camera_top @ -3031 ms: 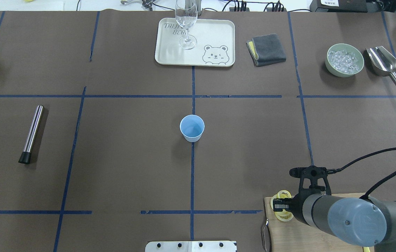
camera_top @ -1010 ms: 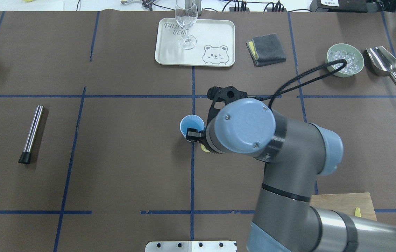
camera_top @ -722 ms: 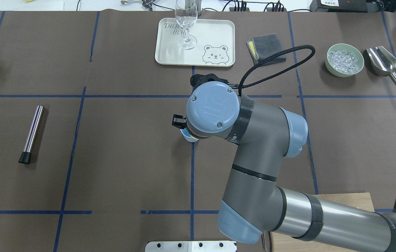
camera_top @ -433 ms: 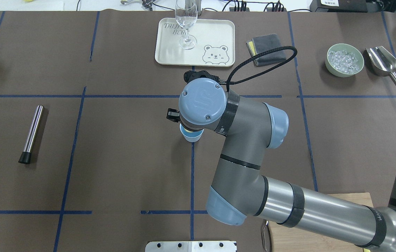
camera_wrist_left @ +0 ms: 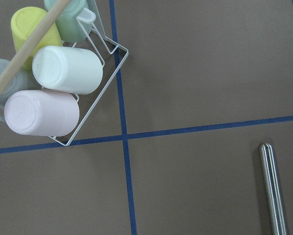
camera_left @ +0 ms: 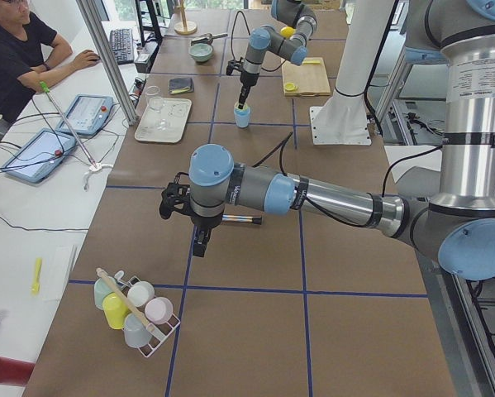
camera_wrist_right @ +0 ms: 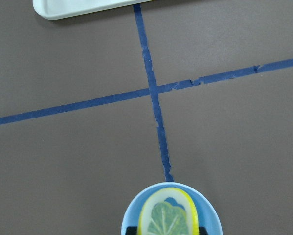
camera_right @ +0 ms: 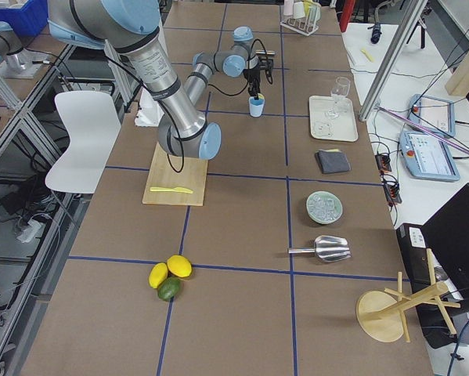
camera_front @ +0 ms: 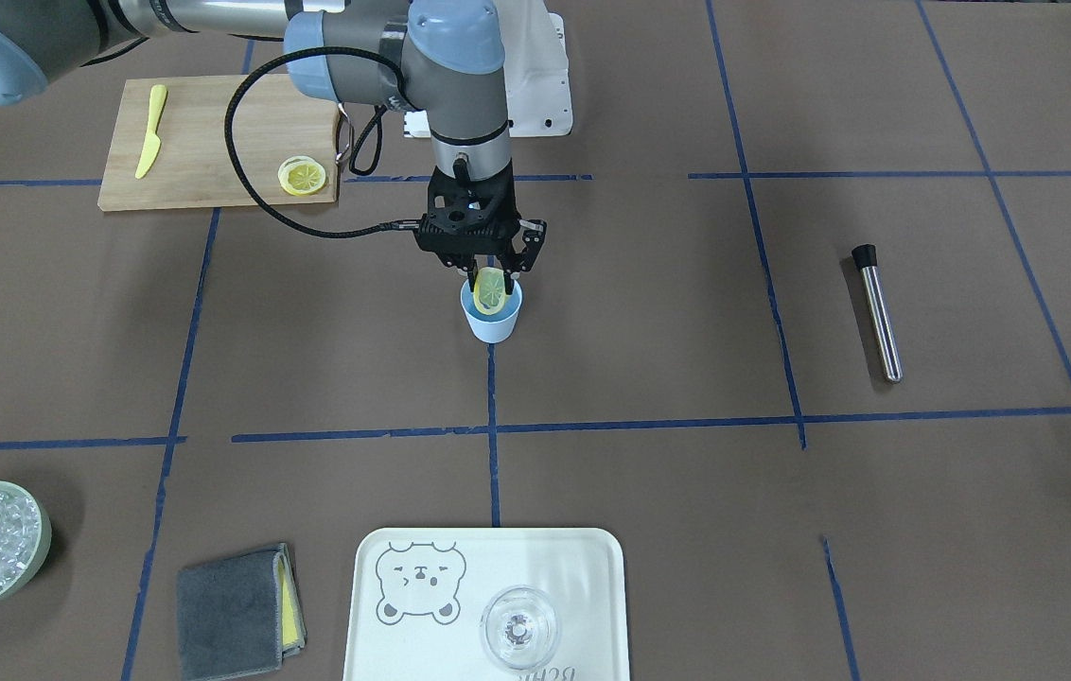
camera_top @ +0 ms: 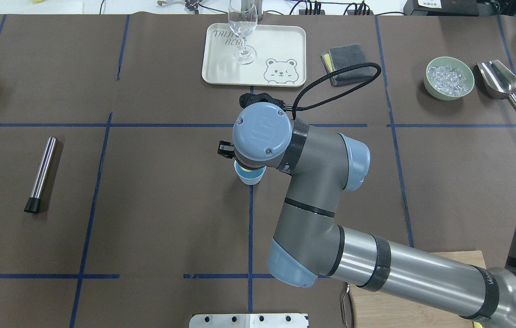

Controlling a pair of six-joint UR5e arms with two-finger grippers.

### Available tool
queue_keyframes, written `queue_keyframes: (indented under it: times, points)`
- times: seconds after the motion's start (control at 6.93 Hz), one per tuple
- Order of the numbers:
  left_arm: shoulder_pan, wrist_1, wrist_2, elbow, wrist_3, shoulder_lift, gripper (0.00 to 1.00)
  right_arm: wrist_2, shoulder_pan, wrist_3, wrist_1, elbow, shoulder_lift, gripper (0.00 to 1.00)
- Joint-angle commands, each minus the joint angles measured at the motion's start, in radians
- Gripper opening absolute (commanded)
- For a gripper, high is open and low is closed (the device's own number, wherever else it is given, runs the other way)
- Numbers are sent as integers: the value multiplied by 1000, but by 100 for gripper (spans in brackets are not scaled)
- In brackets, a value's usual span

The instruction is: Squeeze lemon into cup

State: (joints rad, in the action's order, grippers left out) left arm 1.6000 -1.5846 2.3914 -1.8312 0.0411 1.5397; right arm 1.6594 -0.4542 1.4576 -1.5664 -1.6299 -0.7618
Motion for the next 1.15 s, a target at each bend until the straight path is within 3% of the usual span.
queue_keyframes:
  times: [0.0,0.14,0.43,0.72,1.01]
  points:
    - [0,0,0,1,-1,3,100,5,0,0,0,1,-1,95]
    - [0,0,0,3,-1,3,100,6,-3,-2,0,1,-1,100]
    - [0,0,0,3,-1,3,100,10,-11,-2,0,-1,1,100]
    - [-20,0,-6,-6,55,8,100,141,-90,-23,-21,-27,-22,100]
    - [-141,11,-18,-39,114,14,100,204,-185,-188,-99,-143,-101,100]
